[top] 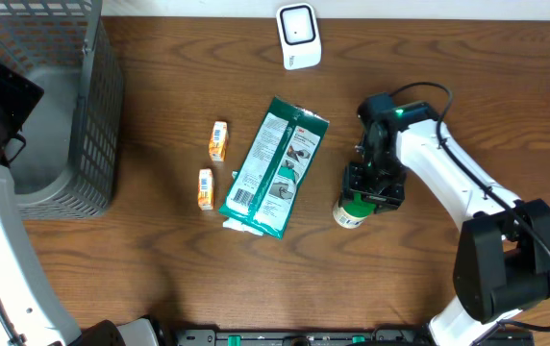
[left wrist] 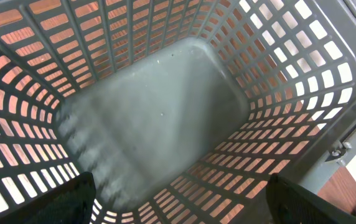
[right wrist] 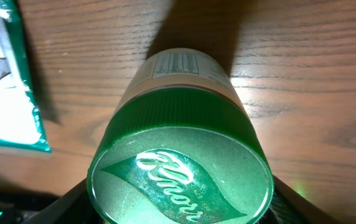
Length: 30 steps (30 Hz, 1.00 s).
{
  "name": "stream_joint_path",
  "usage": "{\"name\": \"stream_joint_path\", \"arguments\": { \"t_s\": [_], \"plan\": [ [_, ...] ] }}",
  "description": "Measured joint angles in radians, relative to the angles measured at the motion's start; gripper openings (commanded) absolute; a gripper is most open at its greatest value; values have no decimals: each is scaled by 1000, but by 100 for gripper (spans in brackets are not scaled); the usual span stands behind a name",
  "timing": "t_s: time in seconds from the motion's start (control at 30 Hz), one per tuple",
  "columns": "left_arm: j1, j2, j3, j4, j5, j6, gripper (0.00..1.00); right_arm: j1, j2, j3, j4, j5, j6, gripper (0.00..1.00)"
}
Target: Scan the item barcode
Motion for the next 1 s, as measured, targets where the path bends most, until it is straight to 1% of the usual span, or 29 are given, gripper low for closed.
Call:
{"name": "stream_joint_path", "arguments": {
  "t_s": [0.2,0.5,0.67,0.8,0.9,1.0],
  "plan": [
    [0,0,0,0,0,0,88,-30,10,0,-33,-127,-85,53],
    [0,0,0,0,0,0,88,-47,16,-18,-50,-206,-132,52],
    [0,0,0,0,0,0,88,-47,15,-100,-5,-282,-135,52],
    [0,0,0,0,0,0,88,-58,14,-143,72,-346,-140,51],
    [0,0,0,0,0,0,88,-82,14,-158,125,-337,-140,51],
    [0,0,0,0,0,0,88,-105,14,-161,164,-300,-140,54]
  ]
}}
